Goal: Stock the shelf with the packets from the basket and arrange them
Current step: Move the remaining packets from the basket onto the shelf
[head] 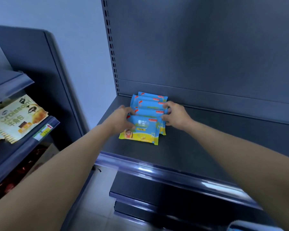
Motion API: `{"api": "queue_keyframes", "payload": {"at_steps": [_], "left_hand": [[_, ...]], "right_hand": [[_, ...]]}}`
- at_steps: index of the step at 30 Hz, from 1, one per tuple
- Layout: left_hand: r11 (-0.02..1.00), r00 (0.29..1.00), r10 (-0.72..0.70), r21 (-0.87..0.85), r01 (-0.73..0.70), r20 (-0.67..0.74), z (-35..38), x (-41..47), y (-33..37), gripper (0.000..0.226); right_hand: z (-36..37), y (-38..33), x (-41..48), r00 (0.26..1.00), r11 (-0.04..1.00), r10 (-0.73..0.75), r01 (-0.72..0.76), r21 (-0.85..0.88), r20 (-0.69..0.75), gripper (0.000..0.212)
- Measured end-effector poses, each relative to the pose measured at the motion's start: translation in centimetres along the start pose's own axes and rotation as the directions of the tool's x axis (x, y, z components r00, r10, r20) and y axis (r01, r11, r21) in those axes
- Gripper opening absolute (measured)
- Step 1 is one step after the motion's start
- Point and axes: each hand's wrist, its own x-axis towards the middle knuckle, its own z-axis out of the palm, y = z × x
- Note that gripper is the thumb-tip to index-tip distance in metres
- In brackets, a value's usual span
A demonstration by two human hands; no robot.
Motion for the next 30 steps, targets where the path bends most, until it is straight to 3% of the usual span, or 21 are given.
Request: {"api": "queue_keyframes", "payload": {"at_steps": [8, 14, 17, 21, 25, 30], "left_hand": [[0.955, 0.999, -0.017, 0.296, 0.025, -0.030, 0.7, 0.5, 1.6, 0.076], [0.947, 0.973, 0.178, 0.293, -0.128, -0.149, 1.1, -1.9, 5.8, 0.062], [0.925, 0.926, 0.327, 0.267, -0.271, -0.190, 2.0, -4.1, 9.9, 0.056], [0.840, 0.796, 0.535, 0.274, -0.468, -0.284, 4.4, -7.5, 15.8, 0.049], [0.755, 0.684, 0.655, 0.332, -0.566, -0.322, 8.0, -10.9, 21.6, 0.044], [0.723, 0.656, 0.691, 0.303, -0.621, -0.303, 15.9, -16.0, 27.5, 0.045]], "right_hand": [[-1.5, -0.1, -1.7, 0.986, 0.962, -0.127, 0.096, -0.254, -0.107, 0.037], [-4.6, -0.1, -5.8, 0.951, 0.886, -0.286, 0.215, -0.411, -0.119, 0.040], [-6.9, 0.8, -9.0, 0.931, 0.840, -0.348, 0.257, -0.479, -0.110, 0.041], [-10.6, 3.4, -14.1, 0.885, 0.740, -0.456, 0.314, -0.594, -0.101, 0.042], [-14.9, 7.6, -20.0, 0.859, 0.673, -0.498, 0.296, -0.678, -0.119, 0.042], [-19.8, 14.5, -28.2, 0.838, 0.594, -0.536, 0.284, -0.752, -0.107, 0.040]]}}
